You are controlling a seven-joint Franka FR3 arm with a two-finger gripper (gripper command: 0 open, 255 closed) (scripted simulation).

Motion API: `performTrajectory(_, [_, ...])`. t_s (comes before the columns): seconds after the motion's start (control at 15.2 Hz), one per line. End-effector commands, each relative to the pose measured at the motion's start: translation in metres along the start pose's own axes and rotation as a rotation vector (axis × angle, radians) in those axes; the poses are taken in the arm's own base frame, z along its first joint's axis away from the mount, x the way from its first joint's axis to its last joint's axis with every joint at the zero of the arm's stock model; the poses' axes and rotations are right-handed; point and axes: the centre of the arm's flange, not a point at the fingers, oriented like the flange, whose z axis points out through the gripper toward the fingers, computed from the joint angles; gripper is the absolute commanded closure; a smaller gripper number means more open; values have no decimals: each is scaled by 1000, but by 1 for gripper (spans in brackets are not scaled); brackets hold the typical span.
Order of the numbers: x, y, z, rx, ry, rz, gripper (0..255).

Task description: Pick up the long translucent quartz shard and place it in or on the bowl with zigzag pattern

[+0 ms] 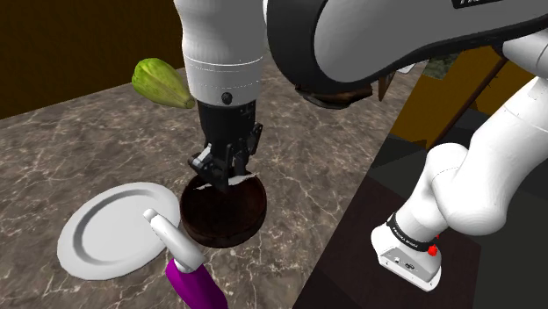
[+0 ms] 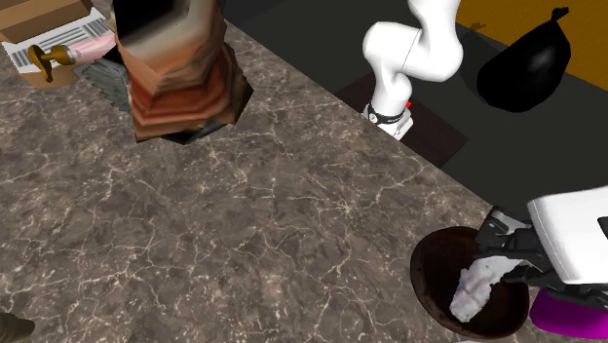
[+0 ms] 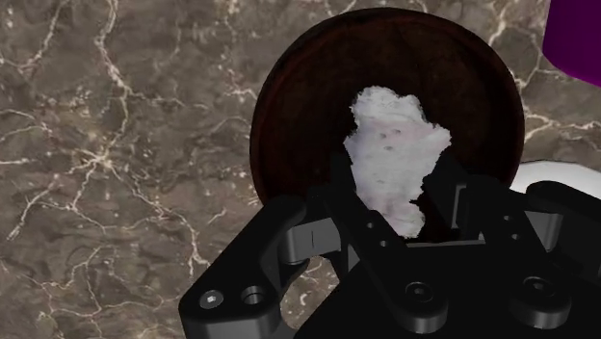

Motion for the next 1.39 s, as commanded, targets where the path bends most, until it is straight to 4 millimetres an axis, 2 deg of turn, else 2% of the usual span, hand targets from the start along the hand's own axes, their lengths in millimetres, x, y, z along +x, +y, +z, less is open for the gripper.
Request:
performTrajectory(0.0, [0, -1, 10, 0, 0, 0, 255])
performTrajectory(0.4, [1, -1, 45, 0, 0, 0, 255])
performTrajectory(0.92, [1, -1, 45, 0, 0, 0, 255])
performTrajectory(0.99, [1, -1, 45, 0, 0, 0, 0])
performTrajectory(1.32, [1, -1, 45, 0, 0, 0, 0])
